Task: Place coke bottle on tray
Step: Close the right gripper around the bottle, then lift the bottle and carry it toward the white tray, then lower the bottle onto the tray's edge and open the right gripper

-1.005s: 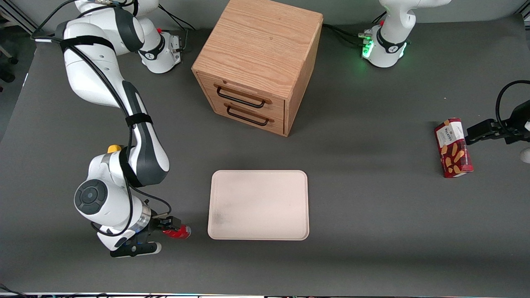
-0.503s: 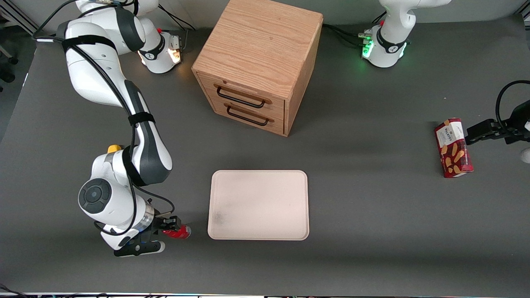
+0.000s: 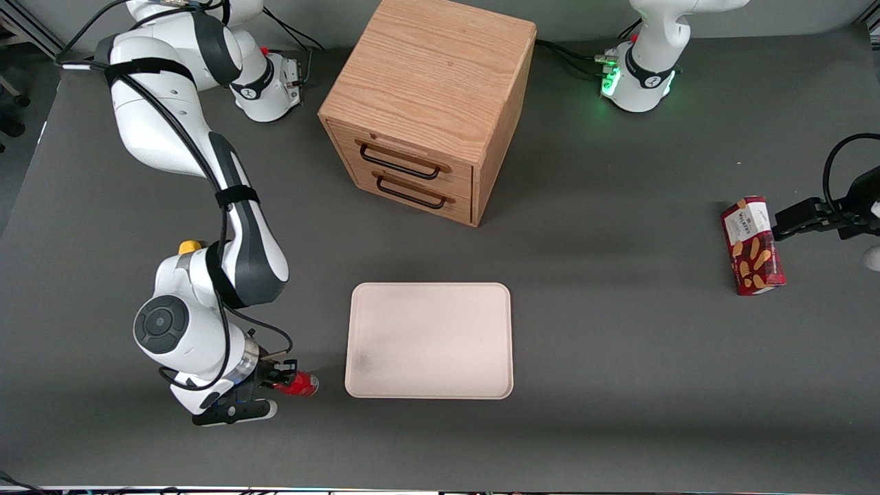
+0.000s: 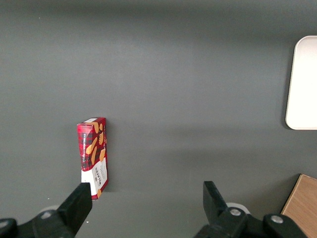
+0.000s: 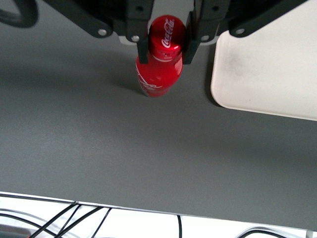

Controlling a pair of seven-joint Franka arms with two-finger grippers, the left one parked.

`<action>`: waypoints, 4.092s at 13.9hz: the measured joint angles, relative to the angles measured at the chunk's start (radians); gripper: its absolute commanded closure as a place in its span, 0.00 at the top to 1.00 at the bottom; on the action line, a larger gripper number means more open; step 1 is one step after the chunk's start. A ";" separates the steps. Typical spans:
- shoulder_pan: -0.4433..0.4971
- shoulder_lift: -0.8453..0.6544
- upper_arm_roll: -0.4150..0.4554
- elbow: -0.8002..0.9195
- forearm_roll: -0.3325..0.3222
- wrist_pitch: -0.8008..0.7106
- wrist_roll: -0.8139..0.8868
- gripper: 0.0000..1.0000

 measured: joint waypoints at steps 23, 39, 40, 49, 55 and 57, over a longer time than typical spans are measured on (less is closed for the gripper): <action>-0.002 -0.542 -0.002 -0.012 -0.001 -0.669 0.000 0.00; 0.022 -0.499 0.255 -0.038 -0.005 -0.566 0.456 0.00; 0.021 -0.484 0.255 -0.038 -0.020 -0.557 0.456 0.00; 0.033 -0.255 0.257 -0.038 -0.128 -0.297 0.456 0.00; 0.033 -0.136 0.257 -0.039 -0.183 -0.198 0.456 0.00; 0.034 -0.112 0.257 -0.039 -0.184 -0.176 0.456 0.00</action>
